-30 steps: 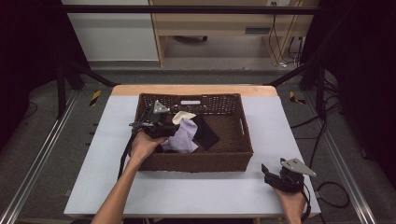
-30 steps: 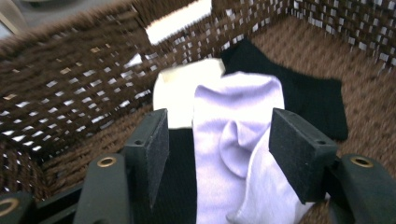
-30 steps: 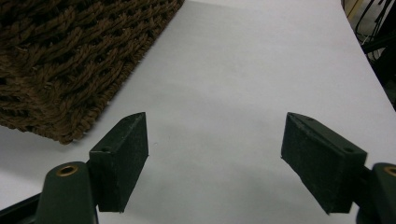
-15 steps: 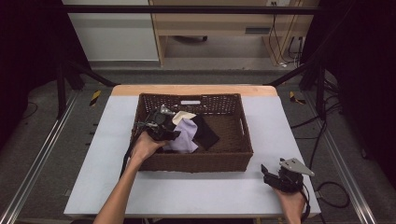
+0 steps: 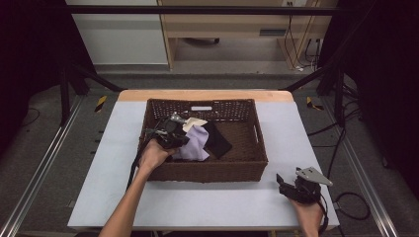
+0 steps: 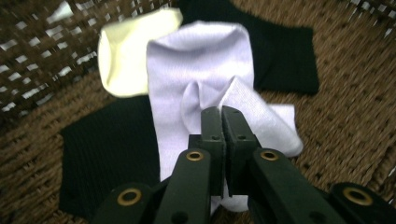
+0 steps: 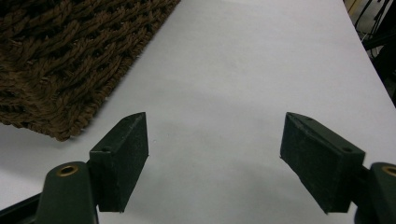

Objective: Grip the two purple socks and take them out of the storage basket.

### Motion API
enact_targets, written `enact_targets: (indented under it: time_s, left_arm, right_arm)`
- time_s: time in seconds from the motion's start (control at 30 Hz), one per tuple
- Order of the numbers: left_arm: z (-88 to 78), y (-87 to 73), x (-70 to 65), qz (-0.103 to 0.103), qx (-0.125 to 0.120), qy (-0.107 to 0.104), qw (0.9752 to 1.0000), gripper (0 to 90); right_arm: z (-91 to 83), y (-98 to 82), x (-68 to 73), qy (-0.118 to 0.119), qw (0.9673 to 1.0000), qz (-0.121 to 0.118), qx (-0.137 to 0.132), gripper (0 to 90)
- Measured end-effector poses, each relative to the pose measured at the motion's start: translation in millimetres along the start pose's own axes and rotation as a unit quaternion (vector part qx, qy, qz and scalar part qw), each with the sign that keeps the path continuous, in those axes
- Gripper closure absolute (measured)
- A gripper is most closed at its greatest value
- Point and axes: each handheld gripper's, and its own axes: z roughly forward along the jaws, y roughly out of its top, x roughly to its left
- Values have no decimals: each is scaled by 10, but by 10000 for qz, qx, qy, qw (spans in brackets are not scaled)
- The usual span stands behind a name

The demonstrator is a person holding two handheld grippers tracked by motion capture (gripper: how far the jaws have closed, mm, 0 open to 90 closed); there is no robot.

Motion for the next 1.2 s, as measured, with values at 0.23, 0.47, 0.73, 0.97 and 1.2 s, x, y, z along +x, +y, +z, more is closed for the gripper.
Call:
enact_targets:
  time_s: [0.23,0.47,0.73,0.97,1.2]
  left_arm:
    - [-119,4,50,-242,-635,75,9977,875]
    - [-294,8,121,-635,-1288,212,9894,875]
    - [-628,-7,117,-850,-2136,276,9728,876]
    - [-874,-65,94,-869,-2504,343,9636,875]
    - [-1032,-87,60,-851,-2769,345,9565,876]
  right_arm:
    - [4,2,-3,-7,10000,38,30,236]
    - [1,2,-1,-14,10000,20,10,256]
    - [0,2,0,-23,10000,17,5,262]
    - [1,2,0,-36,10000,31,8,271]
    - [1,2,0,-47,10000,36,10,271]
